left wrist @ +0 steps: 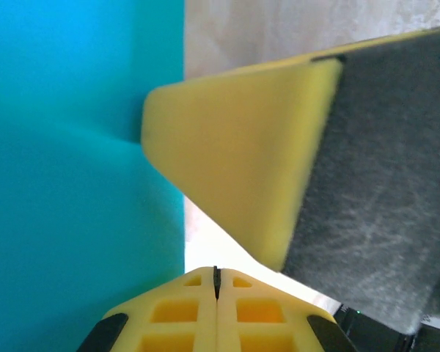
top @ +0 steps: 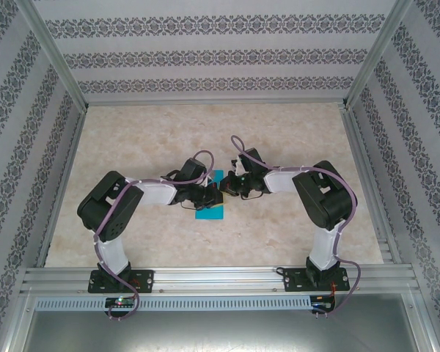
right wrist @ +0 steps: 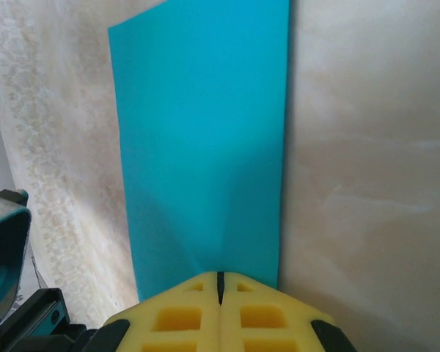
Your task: Fold a paper plane with a square sheet of paper (pick it up from the middle)
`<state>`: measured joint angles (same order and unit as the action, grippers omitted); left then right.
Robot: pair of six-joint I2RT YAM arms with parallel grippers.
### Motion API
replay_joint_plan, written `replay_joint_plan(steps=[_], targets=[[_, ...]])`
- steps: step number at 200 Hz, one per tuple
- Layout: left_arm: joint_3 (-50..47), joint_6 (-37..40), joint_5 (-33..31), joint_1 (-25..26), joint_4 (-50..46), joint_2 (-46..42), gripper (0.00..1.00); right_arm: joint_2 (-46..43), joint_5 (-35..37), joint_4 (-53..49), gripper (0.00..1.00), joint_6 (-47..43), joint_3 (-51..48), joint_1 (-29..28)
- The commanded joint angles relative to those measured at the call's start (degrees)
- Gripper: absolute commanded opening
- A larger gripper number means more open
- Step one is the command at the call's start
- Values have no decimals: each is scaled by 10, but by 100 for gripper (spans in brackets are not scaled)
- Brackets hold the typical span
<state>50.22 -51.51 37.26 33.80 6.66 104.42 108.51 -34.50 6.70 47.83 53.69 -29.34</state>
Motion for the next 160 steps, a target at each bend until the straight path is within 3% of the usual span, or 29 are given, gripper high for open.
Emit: replay_joint_plan(steps=[1, 160], targets=[[-8, -6, -20, 7, 1, 12, 0, 8, -20, 9, 0, -15, -5, 5], [-18, -11, -25, 6, -95, 37, 0, 47, 26, -67, 0, -66, 65, 14]])
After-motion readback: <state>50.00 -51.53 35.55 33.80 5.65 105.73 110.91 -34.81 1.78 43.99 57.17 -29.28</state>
